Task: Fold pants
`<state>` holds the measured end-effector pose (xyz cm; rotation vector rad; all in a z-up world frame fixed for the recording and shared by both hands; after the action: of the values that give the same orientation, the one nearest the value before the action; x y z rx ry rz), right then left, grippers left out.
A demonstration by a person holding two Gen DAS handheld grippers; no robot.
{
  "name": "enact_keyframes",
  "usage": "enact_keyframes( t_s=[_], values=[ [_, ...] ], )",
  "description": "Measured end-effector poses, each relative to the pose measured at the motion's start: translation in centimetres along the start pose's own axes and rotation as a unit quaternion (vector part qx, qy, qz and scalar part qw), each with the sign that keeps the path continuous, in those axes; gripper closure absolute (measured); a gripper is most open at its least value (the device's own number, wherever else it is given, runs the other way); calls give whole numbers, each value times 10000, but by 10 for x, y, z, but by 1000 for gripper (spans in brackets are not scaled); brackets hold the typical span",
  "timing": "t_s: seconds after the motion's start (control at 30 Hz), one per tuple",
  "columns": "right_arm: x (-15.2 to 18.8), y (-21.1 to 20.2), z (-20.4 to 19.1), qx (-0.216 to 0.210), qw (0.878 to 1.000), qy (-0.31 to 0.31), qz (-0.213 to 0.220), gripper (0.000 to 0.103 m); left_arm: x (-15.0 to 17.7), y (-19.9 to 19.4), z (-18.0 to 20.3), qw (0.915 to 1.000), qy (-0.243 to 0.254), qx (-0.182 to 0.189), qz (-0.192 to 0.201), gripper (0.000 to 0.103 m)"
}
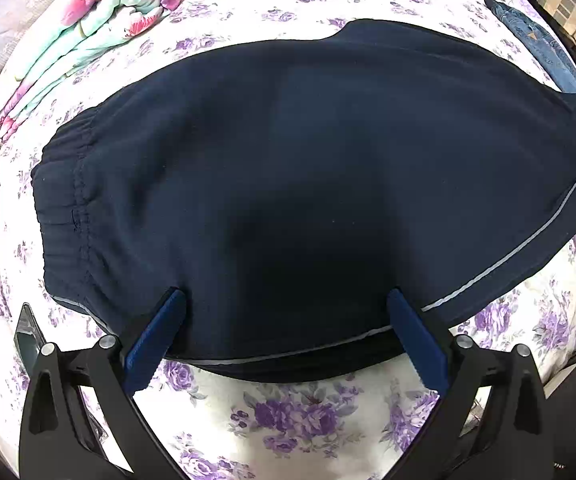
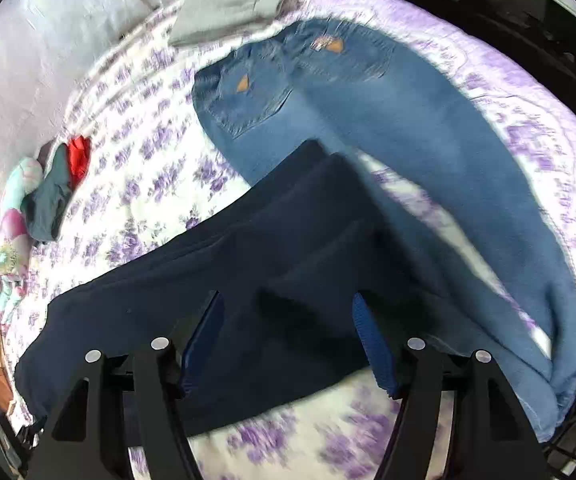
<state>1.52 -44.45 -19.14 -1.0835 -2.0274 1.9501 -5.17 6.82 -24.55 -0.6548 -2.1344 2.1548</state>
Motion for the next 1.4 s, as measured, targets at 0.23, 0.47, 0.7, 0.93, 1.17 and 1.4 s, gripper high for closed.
enact_keyframes(
  t_s=[0.23, 0.47, 0.7, 0.93, 1.17, 1.4],
  values=[
    [-13, 12, 18, 674, 9969, 361, -171, 79, 1, 2, -2, 9999, -48, 34, 148, 5],
    [-27, -45, 4, -540, 9973, 274, 409, 90, 8, 7, -6, 9996, -78, 69, 259, 5],
    [-28, -127, 7, -1638, 9737, -224, 1565, 94, 8, 4, -7, 9996, -108, 101, 257, 5],
    [39, -29, 112, -391, 9951, 882, 215, 92, 8, 6, -4, 9997, -66, 26, 248, 5],
    [28, -60, 69, -742, 9934, 391, 788, 63, 0, 3, 2, 9998, -151, 148, 70, 5],
    [-29, -72, 59, 90, 9917, -199, 1271, 44, -10, -9, 21, 9993, 128, 262, 223, 5]
  ],
)
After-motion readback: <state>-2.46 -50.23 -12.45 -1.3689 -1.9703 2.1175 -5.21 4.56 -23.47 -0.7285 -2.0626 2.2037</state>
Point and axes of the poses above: each gripper's, at about its wrist camera, not at the fingertips, and y roughly the way its jaws point, z to its right, x to its underside, the point moved 10 cm from there along y, roughly the way its jaws point, and after that the axes turned 2 degrees about y, right-handed, at the moved point
